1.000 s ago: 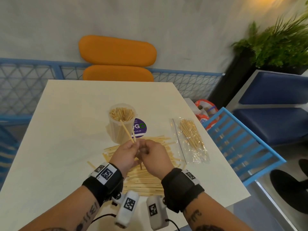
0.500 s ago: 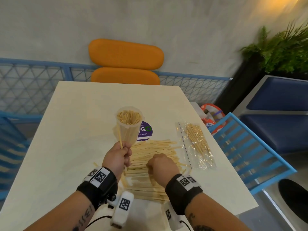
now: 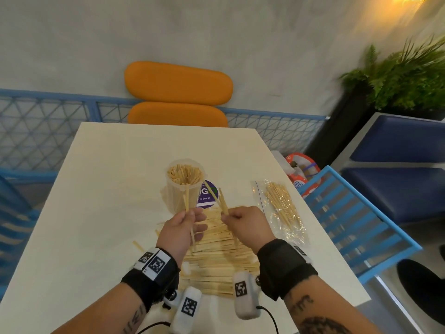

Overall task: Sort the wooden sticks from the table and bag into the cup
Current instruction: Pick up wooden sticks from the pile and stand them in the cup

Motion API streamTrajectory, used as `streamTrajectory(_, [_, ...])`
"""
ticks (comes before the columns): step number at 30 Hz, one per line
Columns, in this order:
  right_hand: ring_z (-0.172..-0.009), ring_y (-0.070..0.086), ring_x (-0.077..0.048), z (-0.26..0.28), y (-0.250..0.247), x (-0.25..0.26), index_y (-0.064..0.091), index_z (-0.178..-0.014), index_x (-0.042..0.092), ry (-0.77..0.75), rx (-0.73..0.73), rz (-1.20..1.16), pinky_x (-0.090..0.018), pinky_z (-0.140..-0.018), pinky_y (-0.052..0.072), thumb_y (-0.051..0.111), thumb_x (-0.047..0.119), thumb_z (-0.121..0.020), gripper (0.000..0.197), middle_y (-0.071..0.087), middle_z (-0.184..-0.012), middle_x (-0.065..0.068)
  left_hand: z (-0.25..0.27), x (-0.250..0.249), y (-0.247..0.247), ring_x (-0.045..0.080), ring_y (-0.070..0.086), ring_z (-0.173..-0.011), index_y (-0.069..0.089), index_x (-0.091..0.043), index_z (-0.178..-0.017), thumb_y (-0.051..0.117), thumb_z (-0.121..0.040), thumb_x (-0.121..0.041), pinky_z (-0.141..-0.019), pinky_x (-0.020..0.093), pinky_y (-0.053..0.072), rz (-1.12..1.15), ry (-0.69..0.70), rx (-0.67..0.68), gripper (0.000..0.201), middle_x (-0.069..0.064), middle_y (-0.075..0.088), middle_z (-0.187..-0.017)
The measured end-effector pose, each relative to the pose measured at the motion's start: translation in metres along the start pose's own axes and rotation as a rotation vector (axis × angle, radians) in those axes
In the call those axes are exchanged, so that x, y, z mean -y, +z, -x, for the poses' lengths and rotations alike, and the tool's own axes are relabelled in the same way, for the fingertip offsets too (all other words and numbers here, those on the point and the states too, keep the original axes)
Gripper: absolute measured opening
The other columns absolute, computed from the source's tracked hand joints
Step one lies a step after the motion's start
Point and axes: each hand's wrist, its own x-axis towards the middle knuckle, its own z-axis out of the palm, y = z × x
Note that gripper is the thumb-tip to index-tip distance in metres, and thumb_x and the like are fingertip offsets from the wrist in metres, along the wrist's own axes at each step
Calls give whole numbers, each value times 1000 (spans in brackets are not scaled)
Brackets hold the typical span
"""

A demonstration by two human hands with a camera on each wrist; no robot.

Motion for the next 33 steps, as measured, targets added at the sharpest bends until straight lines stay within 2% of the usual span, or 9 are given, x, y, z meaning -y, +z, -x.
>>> streamTrajectory(3, [-62, 61, -6, 7, 7, 11, 80, -82, 16, 5, 121, -117, -34, -71, 56, 72, 25, -88, 13, 72, -73, -6, 4, -3, 14, 14, 72, -97, 72, -20, -110, 48, -105, -26, -85, 37, 57, 24, -35, 85, 25, -4, 77, -105])
streamTrajectory(7, [-59, 59, 2, 6, 17, 13, 79, -82, 6, -38, 115, -86, -25, -66, 52, 74, 18, -86, 13, 68, -68, 13, 5, -3, 24, 24, 69, -102, 73, -20, -114, 47, -105, -26, -89, 43, 57, 83, -122, 147, 27, 5, 75, -110])
streamTrajectory(9, [-77, 69, 0, 5, 21, 12, 79, -89, 8, -44, 129, -143, -26, -78, 59, 76, 15, -83, 10, 75, -88, 16, 4, -3, 24, 21, 67, -84, 73, -20, -109, 47, -105, -27, -70, 36, 54, 55, -126, 141, 27, 7, 75, -99])
streamTrajectory(12, [-76, 70, -5, 4, 24, 10, 77, -85, 15, -15, 81, -98, -29, -79, 58, 85, 22, -74, 15, 76, -84, 9, -1, -4, 20, 17, 62, -71, 73, -19, -105, 45, -106, -28, -61, 30, 46, -7, -82, 112, 30, 12, 74, -98])
streamTrajectory(16, [-80, 65, -3, -5, 13, -4, 75, -97, 21, -38, -25, 100, -20, -78, 54, 76, 30, -85, 15, 72, -89, 8, -10, -9, 8, 25, 68, -77, 62, -9, -98, 38, -108, -23, -84, 41, 56, 118, -56, 14, 30, 9, 72, -90])
streamTrajectory(19, [-104, 62, -13, -19, 11, -19, 72, -116, 26, -64, 61, 411, -29, -93, 51, 64, 26, -96, 22, 68, -113, 4, -9, -12, -1, 14, 46, -51, 57, -10, -95, 36, -109, -22, -64, 34, 51, 136, -41, -27, 27, 3, 51, -67])
streamTrajectory(22, [-116, 52, -20, -29, 22, -28, 66, -126, 32, -139, 150, 663, -36, -98, 47, 57, 28, -98, 30, 59, -121, 0, -4, -9, -5, 10, 30, -46, 55, -12, -95, 36, -109, -22, -47, 25, 33, 116, -25, -10, 26, 0, 41, -64])
streamTrajectory(27, [-109, 53, -23, -34, 33, -36, 72, -110, 30, -159, 196, 795, -37, -91, 50, 54, 17, -96, 26, 61, -111, 1, -3, -9, -10, 11, 28, -51, 56, -11, -99, 37, -108, -24, -43, 23, 27, 16, -22, 24, 25, -1, 39, -66])
streamTrajectory(33, [-110, 50, -23, -33, 33, -38, 69, -115, 28, -213, 216, 828, -39, -91, 48, 50, 21, -97, 27, 61, -113, 0, -9, -11, -14, 12, 29, -51, 57, -11, -97, 38, -108, -23, -48, 27, 27, -8, -3, 11, 25, -1, 39, -65])
